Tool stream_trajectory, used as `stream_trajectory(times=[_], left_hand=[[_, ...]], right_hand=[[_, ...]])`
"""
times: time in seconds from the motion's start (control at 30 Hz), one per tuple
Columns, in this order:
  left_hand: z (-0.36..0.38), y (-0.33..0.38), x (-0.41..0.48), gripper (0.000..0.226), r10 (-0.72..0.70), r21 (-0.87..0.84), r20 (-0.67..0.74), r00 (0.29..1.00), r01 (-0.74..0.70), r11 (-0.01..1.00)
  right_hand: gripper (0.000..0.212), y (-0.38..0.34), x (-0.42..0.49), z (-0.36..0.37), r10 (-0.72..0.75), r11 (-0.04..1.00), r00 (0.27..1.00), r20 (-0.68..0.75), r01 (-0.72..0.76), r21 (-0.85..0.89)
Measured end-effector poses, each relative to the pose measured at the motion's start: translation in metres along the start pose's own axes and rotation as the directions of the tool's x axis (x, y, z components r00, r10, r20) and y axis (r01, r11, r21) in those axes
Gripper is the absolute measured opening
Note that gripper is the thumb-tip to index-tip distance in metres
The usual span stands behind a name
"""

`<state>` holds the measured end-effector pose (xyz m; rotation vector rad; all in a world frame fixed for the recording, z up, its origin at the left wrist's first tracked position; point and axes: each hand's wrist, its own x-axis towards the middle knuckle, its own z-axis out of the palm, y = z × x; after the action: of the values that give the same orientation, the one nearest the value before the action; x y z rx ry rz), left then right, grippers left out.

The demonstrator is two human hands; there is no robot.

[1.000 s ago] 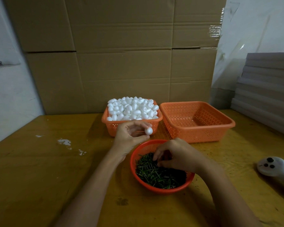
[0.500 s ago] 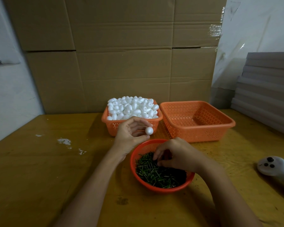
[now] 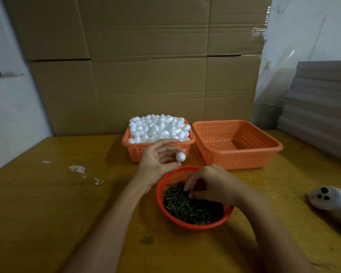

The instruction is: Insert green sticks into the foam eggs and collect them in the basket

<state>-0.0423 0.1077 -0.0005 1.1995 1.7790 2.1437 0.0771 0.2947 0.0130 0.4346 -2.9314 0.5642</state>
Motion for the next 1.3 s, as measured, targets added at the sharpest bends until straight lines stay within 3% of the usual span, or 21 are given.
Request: stream_trajectory(times=[0.73, 1.3], left_hand=[[0.0, -0.0002, 0.0003, 0.059, -0.004, 0.03, 0.008, 1.0, 0.004, 1.0], [0.0005, 0.0009, 0.0, 0.039, -0.026, 0.058, -0.04, 0.999, 0.028, 0.998]], right_hand=[[0.023, 0.0028, 0.0012, 0.0024, -0.014, 1.0, 1.0, 0.003, 0.014, 0.001], [0.023, 0.0017, 0.0011, 0.0014, -0.007, 1.0, 1.0, 0.01, 0.007, 0.002]])
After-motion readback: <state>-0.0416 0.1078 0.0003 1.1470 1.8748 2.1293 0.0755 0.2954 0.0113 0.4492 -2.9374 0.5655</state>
